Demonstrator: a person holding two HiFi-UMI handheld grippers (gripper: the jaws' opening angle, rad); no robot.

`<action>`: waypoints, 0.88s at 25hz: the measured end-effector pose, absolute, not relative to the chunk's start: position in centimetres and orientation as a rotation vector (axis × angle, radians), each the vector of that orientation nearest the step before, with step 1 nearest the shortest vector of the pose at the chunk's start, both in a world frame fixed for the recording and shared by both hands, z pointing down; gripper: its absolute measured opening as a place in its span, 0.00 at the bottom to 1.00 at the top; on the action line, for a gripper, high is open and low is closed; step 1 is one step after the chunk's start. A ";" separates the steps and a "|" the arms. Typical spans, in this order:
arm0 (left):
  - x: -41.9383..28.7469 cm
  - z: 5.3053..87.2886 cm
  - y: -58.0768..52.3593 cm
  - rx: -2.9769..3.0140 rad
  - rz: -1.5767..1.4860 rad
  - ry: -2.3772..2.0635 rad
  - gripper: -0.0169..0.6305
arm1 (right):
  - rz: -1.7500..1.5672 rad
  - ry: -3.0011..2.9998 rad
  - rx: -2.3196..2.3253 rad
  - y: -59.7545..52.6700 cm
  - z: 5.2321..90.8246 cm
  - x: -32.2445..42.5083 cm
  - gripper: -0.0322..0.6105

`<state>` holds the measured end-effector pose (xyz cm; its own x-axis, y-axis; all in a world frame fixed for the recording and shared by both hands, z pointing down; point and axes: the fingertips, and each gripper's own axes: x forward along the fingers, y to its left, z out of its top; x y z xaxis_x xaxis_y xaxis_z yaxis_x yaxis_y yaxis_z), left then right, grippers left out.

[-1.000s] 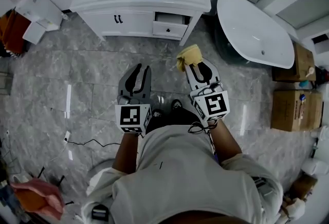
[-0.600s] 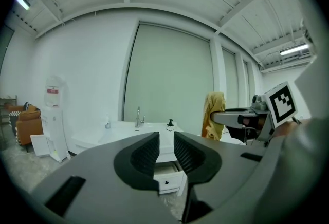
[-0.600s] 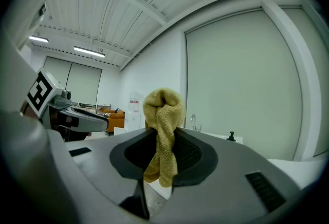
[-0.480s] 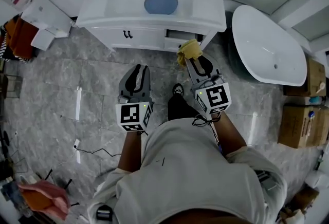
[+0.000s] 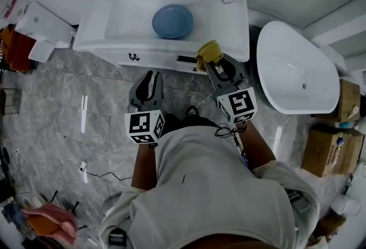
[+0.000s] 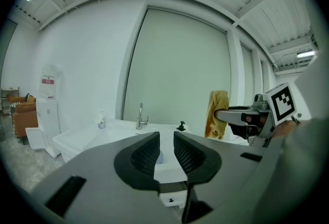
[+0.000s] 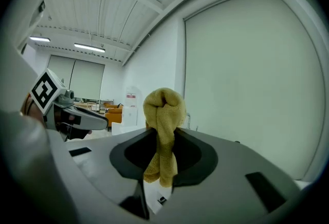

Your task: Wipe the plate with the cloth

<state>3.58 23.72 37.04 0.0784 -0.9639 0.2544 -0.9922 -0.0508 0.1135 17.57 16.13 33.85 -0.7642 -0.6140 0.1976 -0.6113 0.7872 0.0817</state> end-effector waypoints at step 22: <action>-12.1 47.8 -2.8 2.084 0.333 -1.539 0.18 | 0.222 -2.459 0.988 -7.2 44.2 4.9 0.19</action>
